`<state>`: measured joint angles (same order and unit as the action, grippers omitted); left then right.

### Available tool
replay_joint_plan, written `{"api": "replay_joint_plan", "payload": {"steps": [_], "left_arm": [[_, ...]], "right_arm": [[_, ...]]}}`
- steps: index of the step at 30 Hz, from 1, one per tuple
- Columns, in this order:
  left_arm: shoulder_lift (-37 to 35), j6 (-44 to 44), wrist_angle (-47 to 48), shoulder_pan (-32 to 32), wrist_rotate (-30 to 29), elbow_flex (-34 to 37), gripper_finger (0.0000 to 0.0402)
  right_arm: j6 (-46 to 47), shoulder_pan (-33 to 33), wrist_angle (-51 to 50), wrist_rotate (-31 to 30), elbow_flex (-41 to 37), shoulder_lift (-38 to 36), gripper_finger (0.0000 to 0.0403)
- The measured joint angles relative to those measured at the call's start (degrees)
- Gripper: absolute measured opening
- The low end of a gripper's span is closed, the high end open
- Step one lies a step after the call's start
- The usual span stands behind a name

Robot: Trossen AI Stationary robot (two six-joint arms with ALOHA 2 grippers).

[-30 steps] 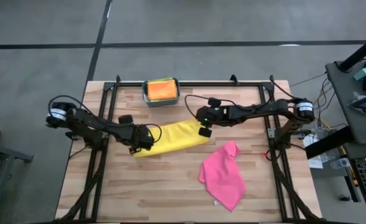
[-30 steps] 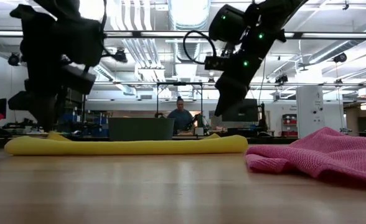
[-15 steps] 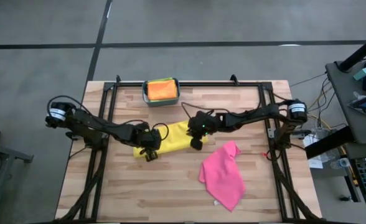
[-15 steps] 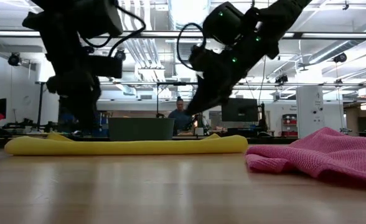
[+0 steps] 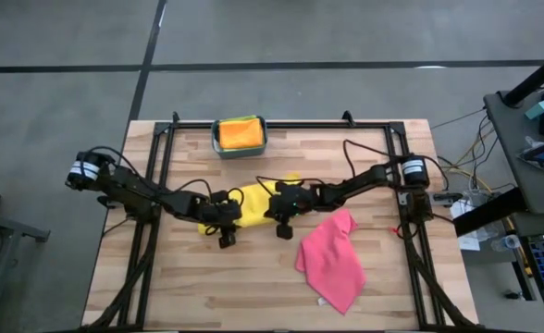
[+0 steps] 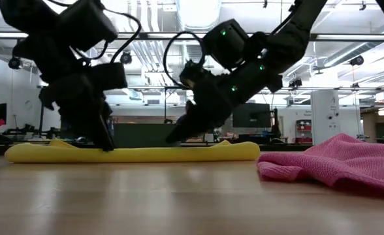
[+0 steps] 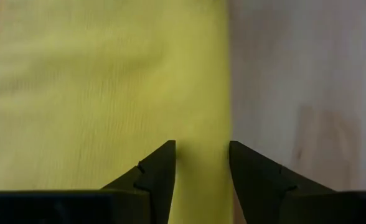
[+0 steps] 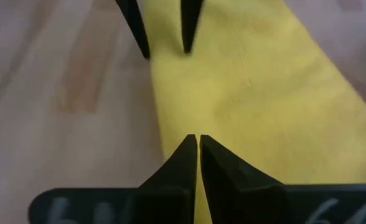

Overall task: Fold microfiber towels
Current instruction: Fold the yellow towel

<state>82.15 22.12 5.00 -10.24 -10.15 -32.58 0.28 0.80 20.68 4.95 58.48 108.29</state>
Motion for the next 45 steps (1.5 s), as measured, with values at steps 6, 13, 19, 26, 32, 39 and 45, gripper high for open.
{"api": "replay_joint_plan", "payload": {"steps": [6, 13, 19, 26, 32, 39, 45], "left_arm": [[-0.2, 3.9, 2.9, -0.1, 0.3, 2.2, 0.0134], [-0.6, 4.5, 3.6, 0.0, 0.5, 4.5, 0.0134], [-0.6, 4.4, 4.1, 0.0, 0.7, 4.7, 0.0134], [-3.4, 2.5, 6.2, 0.0, 1.9, 3.2, 0.0134], [-11.1, 2.5, 11.0, -0.2, 4.5, 2.2, 0.0134], [-16.5, 11.9, 23.3, -2.8, 7.0, 4.8, 0.0134], [-16.5, 17.0, 23.6, -4.5, 8.5, 8.5, 0.0134]], "right_arm": [[-0.2, 0.3, -8.1, -0.1, 0.0, -0.9, 0.0009], [-0.1, 0.3, -17.0, -0.2, 0.1, -1.6, 0.0009], [0.1, 0.3, -22.9, -0.3, 0.1, -3.0, 0.0009], [0.9, 0.3, -25.3, -0.4, -0.3, -7.5, 0.0008], [0.5, 0.3, -25.5, -0.5, -0.2, -11.8, 0.0008], [0.1, 0.3, -26.6, -0.5, -0.9, -11.3, 0.0008], [1.7, 0.6, -29.8, -0.7, -1.6, -9.0, 0.0008]]}}
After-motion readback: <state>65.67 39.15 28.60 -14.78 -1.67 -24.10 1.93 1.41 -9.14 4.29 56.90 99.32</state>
